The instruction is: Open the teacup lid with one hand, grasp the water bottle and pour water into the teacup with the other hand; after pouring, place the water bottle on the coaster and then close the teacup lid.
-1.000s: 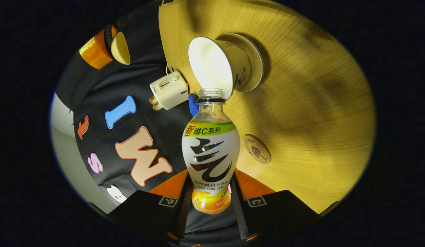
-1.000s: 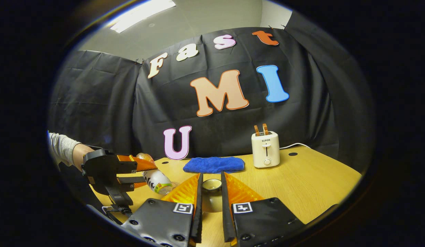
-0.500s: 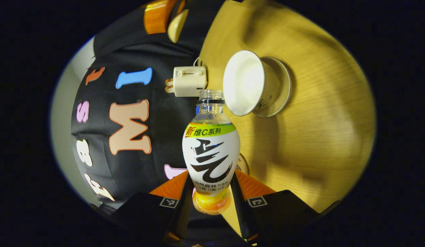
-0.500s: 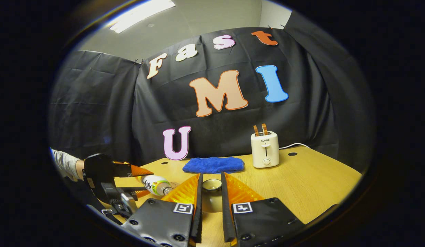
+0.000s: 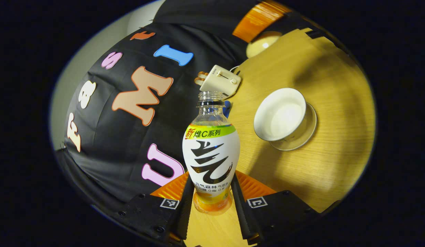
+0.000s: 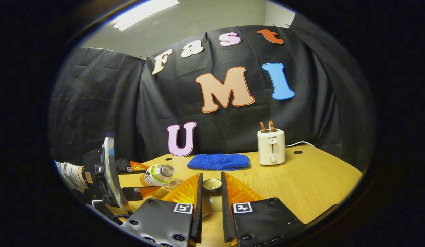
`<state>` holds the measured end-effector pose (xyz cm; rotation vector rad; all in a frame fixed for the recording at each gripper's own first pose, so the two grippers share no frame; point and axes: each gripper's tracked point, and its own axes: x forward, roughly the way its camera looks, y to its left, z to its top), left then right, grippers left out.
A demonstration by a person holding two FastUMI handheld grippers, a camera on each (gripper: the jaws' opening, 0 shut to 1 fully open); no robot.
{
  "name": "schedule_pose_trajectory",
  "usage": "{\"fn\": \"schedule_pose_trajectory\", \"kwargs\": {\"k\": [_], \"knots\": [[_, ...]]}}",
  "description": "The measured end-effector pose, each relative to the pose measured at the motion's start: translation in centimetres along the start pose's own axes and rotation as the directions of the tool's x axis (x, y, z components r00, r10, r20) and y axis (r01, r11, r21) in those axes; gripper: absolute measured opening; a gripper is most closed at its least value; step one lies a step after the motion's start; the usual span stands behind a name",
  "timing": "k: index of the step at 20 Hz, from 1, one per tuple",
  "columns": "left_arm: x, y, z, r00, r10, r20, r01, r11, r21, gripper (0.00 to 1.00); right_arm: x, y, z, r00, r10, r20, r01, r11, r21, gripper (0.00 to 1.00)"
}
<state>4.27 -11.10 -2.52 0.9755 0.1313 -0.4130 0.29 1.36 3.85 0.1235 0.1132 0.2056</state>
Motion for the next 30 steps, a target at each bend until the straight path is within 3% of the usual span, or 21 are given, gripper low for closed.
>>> {"fn": "schedule_pose_trajectory", "kwargs": {"k": [4, 8, 10, 15, 20, 24, 30], "knots": [[0.1, 1.0, -0.2, 1.000, 0.003, 0.011, -0.001, 0.976, -0.220, 0.57, 0.0, 0.3, 0.0, 1.000, 0.006, -0.001, -0.006, 1.000, -0.001, 0.28], [0.3, 1.6, 0.5, 0.999, 0.006, 0.051, 0.015, 0.917, -0.398, 0.57, 0.2, 0.3, -0.4, 1.000, 0.006, -0.009, -0.006, 1.000, -0.002, 0.28], [0.8, 2.1, 0.7, 0.998, 0.015, 0.064, 0.017, 0.880, -0.475, 0.57, 0.3, 0.4, -0.5, 1.000, 0.008, -0.012, -0.008, 1.000, -0.005, 0.29], [2.2, 4.2, 0.6, 0.994, 0.073, 0.082, 0.002, 0.738, -0.675, 0.57, 0.2, 0.5, -0.6, 1.000, 0.011, -0.015, -0.011, 1.000, -0.011, 0.28], [4.0, 6.0, 0.8, 0.984, 0.151, 0.100, -0.018, 0.634, -0.773, 0.56, 0.5, 0.2, -0.9, 1.000, 0.003, -0.025, -0.003, 1.000, -0.007, 0.26], [5.9, 5.7, 0.7, 0.983, 0.156, 0.099, -0.013, 0.594, -0.804, 0.56, 0.4, 0.0, -0.9, 1.000, -0.001, -0.023, 0.000, 1.000, -0.009, 0.28], [8.2, 6.1, -1.1, 0.980, 0.196, 0.046, -0.066, 0.532, -0.844, 0.56, 0.5, -0.6, -1.1, 1.000, -0.012, -0.029, 0.012, 1.000, 0.000, 0.28]]}}
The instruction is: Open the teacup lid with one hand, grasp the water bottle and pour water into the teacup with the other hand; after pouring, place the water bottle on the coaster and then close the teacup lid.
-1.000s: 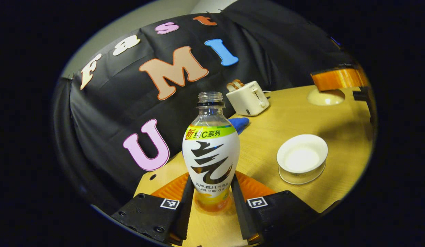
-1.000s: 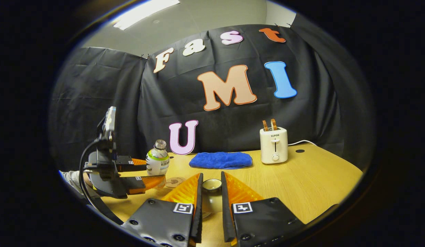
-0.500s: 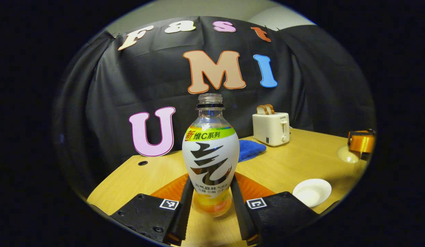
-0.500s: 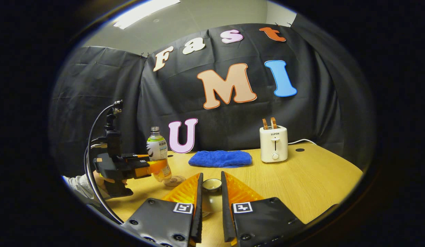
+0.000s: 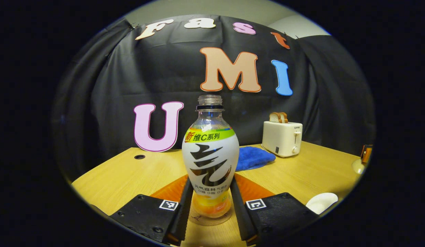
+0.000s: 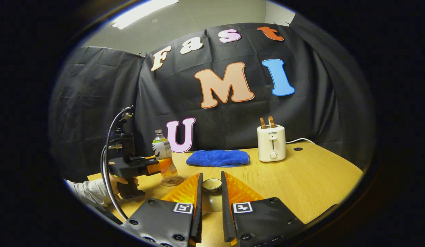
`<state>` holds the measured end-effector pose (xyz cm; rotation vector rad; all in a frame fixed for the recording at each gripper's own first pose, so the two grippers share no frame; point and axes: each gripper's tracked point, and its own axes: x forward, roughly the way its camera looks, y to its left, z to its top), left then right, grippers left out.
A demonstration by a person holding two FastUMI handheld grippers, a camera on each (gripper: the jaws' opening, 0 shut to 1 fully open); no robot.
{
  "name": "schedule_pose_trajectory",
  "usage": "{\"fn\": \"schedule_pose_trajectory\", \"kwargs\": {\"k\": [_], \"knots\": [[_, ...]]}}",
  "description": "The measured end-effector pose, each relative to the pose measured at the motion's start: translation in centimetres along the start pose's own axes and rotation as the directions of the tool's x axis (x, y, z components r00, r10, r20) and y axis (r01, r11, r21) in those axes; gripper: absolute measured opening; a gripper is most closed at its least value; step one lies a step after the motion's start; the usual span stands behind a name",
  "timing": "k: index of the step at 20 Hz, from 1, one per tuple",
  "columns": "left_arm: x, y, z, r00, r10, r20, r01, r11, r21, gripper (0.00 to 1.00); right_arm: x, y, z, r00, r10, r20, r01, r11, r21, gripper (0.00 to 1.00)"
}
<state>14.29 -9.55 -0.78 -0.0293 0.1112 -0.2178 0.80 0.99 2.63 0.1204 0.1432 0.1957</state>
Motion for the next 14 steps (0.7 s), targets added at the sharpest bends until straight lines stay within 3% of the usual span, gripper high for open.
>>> {"fn": "schedule_pose_trajectory", "kwargs": {"k": [8, 14], "knots": [[0.68, 0.32, -1.08, 1.000, 0.014, -0.017, -0.014, 1.000, -0.022, 0.56, 0.11, -0.23, -0.13, 1.000, -0.006, -0.002, 0.006, 1.000, 0.001, 0.28], [0.10, 0.23, -1.01, 1.000, 0.012, -0.025, -0.013, 1.000, -0.026, 0.66, 0.15, 0.20, -0.34, 1.000, 0.003, -0.005, -0.003, 1.000, -0.001, 0.26]]}}
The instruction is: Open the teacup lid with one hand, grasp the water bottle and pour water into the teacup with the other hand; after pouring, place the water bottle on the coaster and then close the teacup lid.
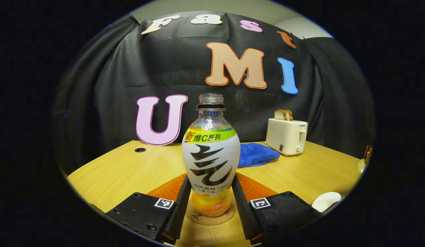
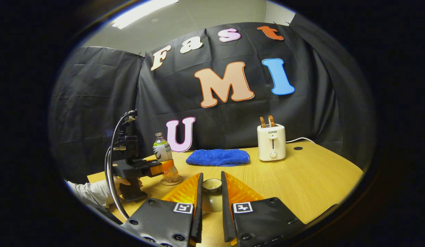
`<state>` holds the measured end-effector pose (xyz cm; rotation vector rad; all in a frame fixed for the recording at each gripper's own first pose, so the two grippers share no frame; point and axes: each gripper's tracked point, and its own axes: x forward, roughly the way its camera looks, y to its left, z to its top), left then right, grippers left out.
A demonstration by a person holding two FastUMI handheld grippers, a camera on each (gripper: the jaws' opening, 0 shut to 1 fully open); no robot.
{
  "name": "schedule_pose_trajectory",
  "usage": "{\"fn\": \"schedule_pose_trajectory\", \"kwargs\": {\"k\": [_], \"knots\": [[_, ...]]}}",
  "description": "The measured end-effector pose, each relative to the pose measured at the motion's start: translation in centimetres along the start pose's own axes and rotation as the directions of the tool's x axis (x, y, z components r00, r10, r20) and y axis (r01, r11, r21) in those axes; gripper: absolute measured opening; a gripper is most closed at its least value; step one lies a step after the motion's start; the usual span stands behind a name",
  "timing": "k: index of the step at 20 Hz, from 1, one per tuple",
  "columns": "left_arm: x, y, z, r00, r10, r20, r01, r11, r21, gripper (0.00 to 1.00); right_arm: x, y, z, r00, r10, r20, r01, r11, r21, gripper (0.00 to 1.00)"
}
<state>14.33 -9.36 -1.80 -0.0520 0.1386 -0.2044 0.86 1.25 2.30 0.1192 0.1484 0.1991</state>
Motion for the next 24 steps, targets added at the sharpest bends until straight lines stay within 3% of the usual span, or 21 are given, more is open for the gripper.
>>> {"fn": "schedule_pose_trajectory", "kwargs": {"k": [5, 11, 15, 24], "knots": [[-0.3, 0.1, 0.0, 1.000, 0.004, -0.002, -0.004, 1.000, -0.003, 0.68, 0.0, 0.2, 0.1, 1.000, 0.005, 0.002, -0.005, 1.000, -0.005, 0.26], [-0.8, 0.3, -0.5, 1.000, 0.016, -0.016, -0.016, 1.000, 0.006, 0.83, 0.1, 0.8, -0.2, 1.000, 0.015, -0.003, -0.015, 1.000, -0.006, 0.28], [-1.8, 1.0, -1.0, 0.999, 0.037, -0.025, -0.037, 0.999, 0.010, 0.87, 0.2, 1.8, 0.1, 0.999, 0.032, 0.014, -0.032, 0.999, -0.010, 0.29], [-7.3, 2.4, 1.1, 0.994, 0.093, 0.056, -0.097, 0.993, 0.061, 0.88, 1.9, 4.8, -0.9, 0.994, 0.107, 0.027, -0.108, 0.994, 0.008, 0.29]]}}
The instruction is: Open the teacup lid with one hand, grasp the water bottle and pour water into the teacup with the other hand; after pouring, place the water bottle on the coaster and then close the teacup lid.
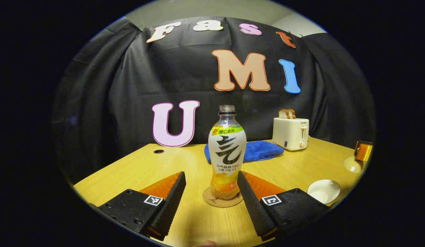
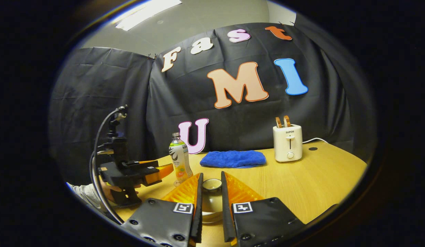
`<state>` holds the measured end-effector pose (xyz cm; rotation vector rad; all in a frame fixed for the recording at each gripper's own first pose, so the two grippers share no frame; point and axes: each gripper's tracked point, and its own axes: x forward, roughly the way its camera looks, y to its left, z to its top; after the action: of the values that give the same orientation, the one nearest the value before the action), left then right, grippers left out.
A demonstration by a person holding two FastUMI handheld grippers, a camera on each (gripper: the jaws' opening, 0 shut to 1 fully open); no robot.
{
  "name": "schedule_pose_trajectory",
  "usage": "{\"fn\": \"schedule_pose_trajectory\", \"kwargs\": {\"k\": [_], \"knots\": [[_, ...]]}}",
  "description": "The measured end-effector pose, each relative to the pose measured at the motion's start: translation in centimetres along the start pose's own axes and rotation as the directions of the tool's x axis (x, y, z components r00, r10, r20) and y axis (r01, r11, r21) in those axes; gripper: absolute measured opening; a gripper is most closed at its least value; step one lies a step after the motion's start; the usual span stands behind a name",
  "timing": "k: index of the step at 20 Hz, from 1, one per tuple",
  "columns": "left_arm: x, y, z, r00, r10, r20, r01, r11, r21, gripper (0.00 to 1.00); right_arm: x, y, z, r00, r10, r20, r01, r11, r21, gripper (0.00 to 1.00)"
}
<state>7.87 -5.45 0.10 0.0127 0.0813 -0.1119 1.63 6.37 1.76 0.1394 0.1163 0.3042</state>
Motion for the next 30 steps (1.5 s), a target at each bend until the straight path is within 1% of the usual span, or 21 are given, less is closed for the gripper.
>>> {"fn": "schedule_pose_trajectory", "kwargs": {"k": [1, 2, 3, 4, 6, 7, 8, 9, 10, 12, 13, 14, 17, 20, 25, 26, 28, 29, 30], "knots": [[-0.5, 0.0, 0.6, 1.000, 0.003, 0.017, -0.004, 1.000, 0.010, 0.89, 0.3, 0.4, -0.3, 1.000, 0.009, -0.003, -0.009, 1.000, 0.003, 0.28], [-1.0, 0.1, 1.2, 0.999, 0.005, 0.033, -0.005, 1.000, 0.019, 0.89, 0.7, 0.7, -0.4, 1.000, 0.015, -0.004, -0.015, 1.000, 0.001, 0.29], [-1.6, 0.1, 1.7, 0.999, 0.006, 0.051, -0.007, 1.000, 0.026, 0.88, 0.9, 1.1, -0.6, 1.000, 0.020, -0.007, -0.020, 1.000, -0.002, 0.26], [-2.1, 0.2, 2.2, 0.998, 0.003, 0.069, -0.006, 0.999, 0.032, 0.88, 1.2, 1.4, -0.9, 1.000, 0.025, -0.009, -0.025, 1.000, -0.007, 0.29], [-3.0, 0.0, 2.9, 0.996, -0.012, 0.094, 0.009, 0.999, 0.037, 0.88, 1.8, 2.0, -1.5, 0.999, 0.030, -0.021, -0.030, 0.999, -0.020, 0.29], [-3.4, -0.4, 2.9, 0.995, -0.023, 0.095, 0.019, 0.999, 0.039, 0.88, 1.9, 2.2, -1.9, 0.999, 0.029, -0.028, -0.030, 0.999, -0.024, 0.28], [-3.7, -0.6, 2.9, 0.995, -0.033, 0.098, 0.030, 0.999, 0.040, 0.88, 2.2, 2.3, -2.3, 0.999, 0.027, -0.037, -0.028, 0.999, -0.026, 0.29], [-3.9, -0.6, 2.9, 0.994, -0.038, 0.100, 0.035, 0.999, 0.035, 0.88, 2.4, 2.3, -2.9, 0.999, 0.024, -0.048, -0.025, 0.999, -0.027, 0.26], [-4.1, -0.6, 2.8, 0.994, -0.043, 0.100, 0.040, 0.999, 0.030, 0.88, 2.7, 2.3, -3.3, 0.998, 0.019, -0.055, -0.020, 0.999, -0.027, 0.28], [-4.6, -0.5, 2.6, 0.994, -0.045, 0.098, 0.043, 0.999, 0.024, 0.88, 2.9, 2.0, -4.0, 0.998, 0.005, -0.069, -0.007, 1.000, -0.028, 0.29], [-4.8, -0.5, 2.6, 0.994, -0.043, 0.099, 0.040, 0.999, 0.025, 0.88, 3.1, 1.9, -4.6, 0.997, -0.002, -0.079, 0.000, 1.000, -0.027, 0.28], [-5.0, -0.2, 2.7, 0.994, -0.037, 0.102, 0.035, 0.999, 0.027, 0.88, 3.3, 1.7, -4.9, 0.996, -0.008, -0.087, 0.005, 1.000, -0.025, 0.29], [-5.7, 0.2, 2.6, 0.993, -0.032, 0.110, 0.029, 0.999, 0.025, 0.88, 3.8, 1.4, -5.6, 0.995, -0.023, -0.100, 0.022, 1.000, -0.017, 0.28], [-5.9, 0.2, 2.2, 0.994, -0.035, 0.102, 0.034, 0.999, 0.017, 0.88, 4.0, 1.1, -5.4, 0.995, -0.037, -0.091, 0.036, 0.999, -0.012, 0.29], [-6.1, 0.3, 2.0, 0.994, -0.036, 0.099, 0.036, 0.999, 0.006, 0.88, 3.8, 1.1, -5.8, 0.994, -0.041, -0.103, 0.040, 0.999, -0.013, 0.29], [-6.2, 0.2, 2.1, 0.994, -0.038, 0.101, 0.038, 0.999, 0.006, 0.88, 3.8, 1.1, -5.8, 0.994, -0.040, -0.105, 0.039, 0.999, -0.011, 0.31], [-6.2, 0.3, 2.0, 0.994, -0.036, 0.099, 0.036, 0.999, 0.005, 0.88, 3.9, 1.2, -5.8, 0.993, -0.040, -0.109, 0.039, 0.999, -0.010, 0.34], [-6.2, 0.3, 2.0, 0.995, -0.037, 0.097, 0.037, 0.999, 0.003, 0.88, 3.7, 1.2, -6.1, 0.993, -0.036, -0.115, 0.035, 0.999, -0.008, 0.31], [-6.3, 0.3, 1.9, 0.995, -0.036, 0.095, 0.036, 0.999, 0.002, 0.88, 3.8, 1.3, -6.4, 0.991, -0.034, -0.130, 0.033, 0.999, -0.007, 0.33]]}}
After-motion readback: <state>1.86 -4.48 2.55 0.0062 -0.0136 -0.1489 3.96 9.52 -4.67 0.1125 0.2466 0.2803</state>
